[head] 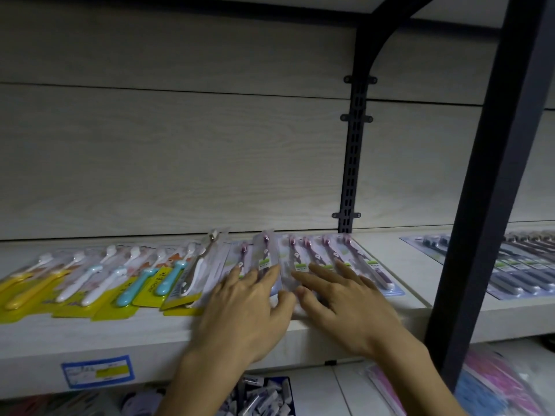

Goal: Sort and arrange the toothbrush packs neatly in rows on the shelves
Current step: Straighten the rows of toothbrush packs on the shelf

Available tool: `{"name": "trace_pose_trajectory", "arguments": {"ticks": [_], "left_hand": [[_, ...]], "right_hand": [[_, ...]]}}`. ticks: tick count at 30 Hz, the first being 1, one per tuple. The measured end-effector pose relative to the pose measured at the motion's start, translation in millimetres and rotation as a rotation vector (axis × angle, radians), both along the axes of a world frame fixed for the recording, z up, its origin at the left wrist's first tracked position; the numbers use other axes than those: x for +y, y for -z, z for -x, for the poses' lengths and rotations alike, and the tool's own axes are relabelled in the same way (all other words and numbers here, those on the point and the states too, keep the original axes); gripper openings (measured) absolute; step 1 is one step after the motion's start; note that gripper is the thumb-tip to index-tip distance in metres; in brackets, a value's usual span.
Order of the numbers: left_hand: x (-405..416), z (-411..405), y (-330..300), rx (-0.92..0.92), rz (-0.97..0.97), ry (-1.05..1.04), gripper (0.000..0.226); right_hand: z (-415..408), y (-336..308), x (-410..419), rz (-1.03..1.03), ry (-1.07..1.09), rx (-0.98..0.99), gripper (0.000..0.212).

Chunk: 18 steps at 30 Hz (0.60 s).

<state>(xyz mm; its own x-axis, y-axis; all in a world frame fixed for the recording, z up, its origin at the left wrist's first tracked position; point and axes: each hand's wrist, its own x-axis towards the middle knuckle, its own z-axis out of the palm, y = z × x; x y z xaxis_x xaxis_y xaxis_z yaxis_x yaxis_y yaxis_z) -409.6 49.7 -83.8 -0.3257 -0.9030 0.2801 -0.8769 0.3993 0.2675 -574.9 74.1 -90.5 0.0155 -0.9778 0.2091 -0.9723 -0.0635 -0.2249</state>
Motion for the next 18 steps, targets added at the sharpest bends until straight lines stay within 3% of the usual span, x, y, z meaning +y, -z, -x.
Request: {"name": "trace_pose_trajectory", "arguments": {"ticks": [8, 18], "left_hand": [[-2.1, -0.3, 0.6, -0.036, 0.029, 0.043, 0.047], [-17.8, -4.9, -3.5, 0.121, 0.025, 0.033, 0.036]], "right_hand": [[2.7, 2.2, -1.2, 0.022, -0.022, 0.0, 0.05], [12.2, -4.6, 0.7, 0.117, -0.023, -0.048, 0.053]]}}
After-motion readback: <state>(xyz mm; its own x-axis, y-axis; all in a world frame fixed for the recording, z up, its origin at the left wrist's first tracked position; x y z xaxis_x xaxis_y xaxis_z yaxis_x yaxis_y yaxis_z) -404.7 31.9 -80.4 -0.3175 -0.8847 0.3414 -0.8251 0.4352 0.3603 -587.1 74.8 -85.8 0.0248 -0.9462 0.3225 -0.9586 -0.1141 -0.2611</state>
